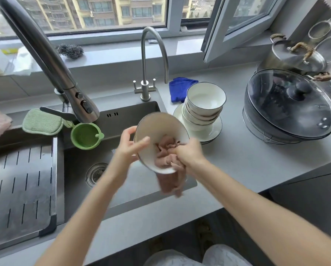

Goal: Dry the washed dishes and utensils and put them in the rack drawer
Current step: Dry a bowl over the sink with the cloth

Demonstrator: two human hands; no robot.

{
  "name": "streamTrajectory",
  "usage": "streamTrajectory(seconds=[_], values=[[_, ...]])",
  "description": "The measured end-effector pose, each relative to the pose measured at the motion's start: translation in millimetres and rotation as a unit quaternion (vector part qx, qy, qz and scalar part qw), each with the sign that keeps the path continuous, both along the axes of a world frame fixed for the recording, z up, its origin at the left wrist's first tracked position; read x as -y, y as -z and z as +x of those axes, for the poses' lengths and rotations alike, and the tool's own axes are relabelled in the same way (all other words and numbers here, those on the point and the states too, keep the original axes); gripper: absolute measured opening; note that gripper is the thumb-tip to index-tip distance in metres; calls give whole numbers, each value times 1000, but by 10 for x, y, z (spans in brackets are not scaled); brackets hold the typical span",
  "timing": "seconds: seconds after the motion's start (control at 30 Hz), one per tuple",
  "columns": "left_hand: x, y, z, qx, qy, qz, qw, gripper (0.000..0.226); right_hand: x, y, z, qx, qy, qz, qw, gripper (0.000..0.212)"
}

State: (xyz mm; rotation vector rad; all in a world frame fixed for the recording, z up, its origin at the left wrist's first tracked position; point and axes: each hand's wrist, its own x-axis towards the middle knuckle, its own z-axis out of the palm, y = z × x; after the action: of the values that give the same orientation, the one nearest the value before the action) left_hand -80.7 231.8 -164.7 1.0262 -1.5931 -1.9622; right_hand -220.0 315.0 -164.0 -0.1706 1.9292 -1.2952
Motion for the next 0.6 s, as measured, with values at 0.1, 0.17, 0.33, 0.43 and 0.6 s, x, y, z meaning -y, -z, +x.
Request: streamTrajectory(seconds=[0.1,0.17,0.33,0.43,0.6], values=[[251,-92,64,43,159,10,986,61,21,-277,-140,-325,-357,71,872,35],[152,-81,-14,23,202,-25,979,59,123,-400,-145,-418,-486,110,760,58],[-16,-87,-131,-38,-13,-83,996,68,143,-182,-248,-300,-253,24,919,25],[-68,-144,-279,-58,-172,-68,981,65,140,17,37,103,49,-47,992,8],[-280,-31,-230,-23,-177,-44,983,55,104,143,124,126,125,-45,983,14]])
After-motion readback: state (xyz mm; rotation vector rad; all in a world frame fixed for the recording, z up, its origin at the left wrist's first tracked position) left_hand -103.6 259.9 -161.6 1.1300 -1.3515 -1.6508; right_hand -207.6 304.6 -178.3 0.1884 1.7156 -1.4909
